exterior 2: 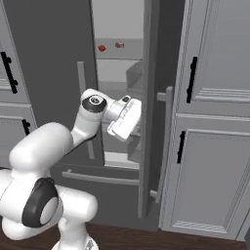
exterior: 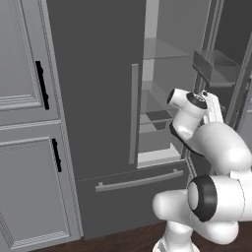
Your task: Take the strawberry from the fridge and place it on top of the pancake, located on the dining counter.
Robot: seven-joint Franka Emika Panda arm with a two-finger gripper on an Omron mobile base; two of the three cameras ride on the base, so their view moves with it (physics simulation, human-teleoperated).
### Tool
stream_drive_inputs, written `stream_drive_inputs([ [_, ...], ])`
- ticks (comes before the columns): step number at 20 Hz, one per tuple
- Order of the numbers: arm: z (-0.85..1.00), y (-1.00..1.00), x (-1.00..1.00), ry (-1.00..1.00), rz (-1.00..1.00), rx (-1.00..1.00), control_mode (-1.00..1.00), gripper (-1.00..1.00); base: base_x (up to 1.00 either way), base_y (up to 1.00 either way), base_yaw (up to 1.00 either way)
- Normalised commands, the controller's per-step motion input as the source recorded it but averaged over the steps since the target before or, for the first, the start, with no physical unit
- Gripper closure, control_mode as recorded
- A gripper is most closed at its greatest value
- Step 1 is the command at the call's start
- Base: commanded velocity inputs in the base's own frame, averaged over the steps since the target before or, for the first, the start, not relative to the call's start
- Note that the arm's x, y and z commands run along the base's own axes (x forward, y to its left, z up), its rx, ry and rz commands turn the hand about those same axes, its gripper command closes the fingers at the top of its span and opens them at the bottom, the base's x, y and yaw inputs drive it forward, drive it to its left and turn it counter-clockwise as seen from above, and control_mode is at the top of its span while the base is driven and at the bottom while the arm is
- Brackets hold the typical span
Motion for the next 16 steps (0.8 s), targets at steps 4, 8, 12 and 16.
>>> stream_drive_inputs([
  [4, -0.01, -0.46, 0.00, 0.01, 0.00, 0.00, -1.00, -1.00, 0.00, 0.00, 0.00],
  [8, 0.00, -0.41, 0.00, 0.00, 0.00, 0.00, -1.00, -1.00, 0.00, 0.00, 0.00],
  [12, 0.00, -0.17, 0.00, 0.00, 0.05, 0.00, -1.00, -1.00, 0.00, 0.00, 0.00],
  [16, 0.00, 0.15, 0.00, 0.02, 0.08, -0.01, -1.00, -1.00, 0.00, 0.00, 0.00],
])
